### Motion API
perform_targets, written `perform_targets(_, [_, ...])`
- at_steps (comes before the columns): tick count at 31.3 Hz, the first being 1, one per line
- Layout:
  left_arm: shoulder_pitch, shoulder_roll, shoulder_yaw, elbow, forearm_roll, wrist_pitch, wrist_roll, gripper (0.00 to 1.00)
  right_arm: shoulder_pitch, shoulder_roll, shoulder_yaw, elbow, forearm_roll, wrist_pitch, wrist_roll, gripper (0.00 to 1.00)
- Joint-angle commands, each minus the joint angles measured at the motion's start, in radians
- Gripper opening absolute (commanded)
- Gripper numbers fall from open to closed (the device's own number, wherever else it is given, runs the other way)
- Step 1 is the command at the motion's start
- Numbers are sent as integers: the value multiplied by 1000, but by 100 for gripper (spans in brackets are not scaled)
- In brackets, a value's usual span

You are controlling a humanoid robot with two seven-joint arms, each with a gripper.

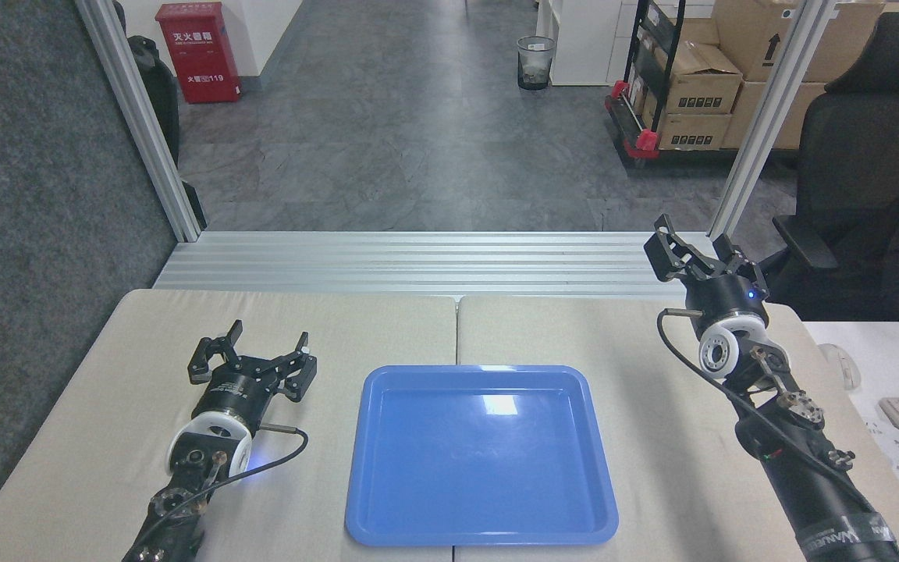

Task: Pick up switch part and place in tray
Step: 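Lower the left gripper onto the small white-and-orange switch part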

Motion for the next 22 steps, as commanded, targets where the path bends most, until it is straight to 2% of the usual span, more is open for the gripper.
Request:
perform_targets(1, [-2,82,-8,109,0,-3,16,100,0,0,0,0,0,0,0,99])
perform_targets(22, [4,80,-41,253,6,-30,17,100,1,0,0,0,0,0,0,99])
